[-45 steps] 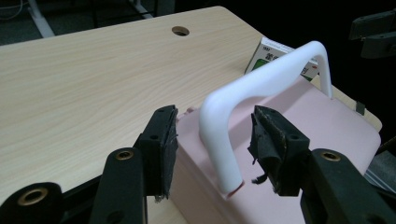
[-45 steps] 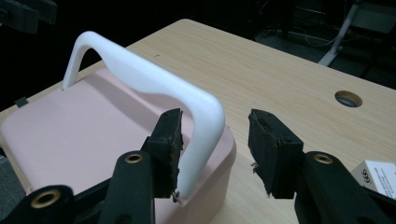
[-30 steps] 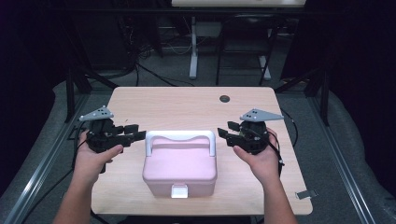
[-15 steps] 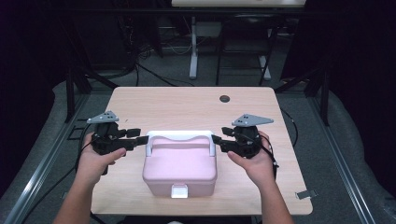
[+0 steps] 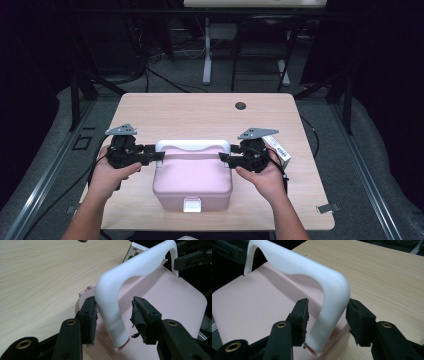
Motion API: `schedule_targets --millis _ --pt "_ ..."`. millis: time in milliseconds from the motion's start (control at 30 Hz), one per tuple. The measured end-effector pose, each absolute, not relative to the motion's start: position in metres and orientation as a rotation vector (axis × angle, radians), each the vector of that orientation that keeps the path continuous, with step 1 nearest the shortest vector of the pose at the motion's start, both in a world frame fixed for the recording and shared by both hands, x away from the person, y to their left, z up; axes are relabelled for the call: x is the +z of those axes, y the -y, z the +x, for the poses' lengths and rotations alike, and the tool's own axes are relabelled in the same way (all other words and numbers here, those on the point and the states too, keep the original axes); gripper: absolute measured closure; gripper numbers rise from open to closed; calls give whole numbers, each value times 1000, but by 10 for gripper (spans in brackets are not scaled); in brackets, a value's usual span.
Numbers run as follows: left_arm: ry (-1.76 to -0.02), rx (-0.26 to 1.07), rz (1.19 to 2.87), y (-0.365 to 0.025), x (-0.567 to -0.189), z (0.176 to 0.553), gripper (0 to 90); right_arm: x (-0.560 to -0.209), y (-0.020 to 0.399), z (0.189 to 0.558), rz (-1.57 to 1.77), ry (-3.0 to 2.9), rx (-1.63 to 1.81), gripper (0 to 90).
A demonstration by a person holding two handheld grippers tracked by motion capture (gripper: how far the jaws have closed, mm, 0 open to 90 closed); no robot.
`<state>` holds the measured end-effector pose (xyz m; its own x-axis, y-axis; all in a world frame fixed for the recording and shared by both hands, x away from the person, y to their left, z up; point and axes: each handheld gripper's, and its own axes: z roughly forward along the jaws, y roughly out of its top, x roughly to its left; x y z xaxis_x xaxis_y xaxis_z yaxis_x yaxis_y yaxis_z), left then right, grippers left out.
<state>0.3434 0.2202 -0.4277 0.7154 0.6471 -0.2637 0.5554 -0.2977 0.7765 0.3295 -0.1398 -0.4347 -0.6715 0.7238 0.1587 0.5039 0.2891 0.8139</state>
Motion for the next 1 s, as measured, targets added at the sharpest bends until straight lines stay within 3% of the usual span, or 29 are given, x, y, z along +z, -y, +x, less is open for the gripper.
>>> schedule_targets --millis 467,1000 --pt "-897 203 2003 -220 -421 333 680 -426 142 322 1093 -2322 1321 647" --pt "-877 218 2008 -219 -421 328 718 -423 144 316 1082 -2341 1328 717"
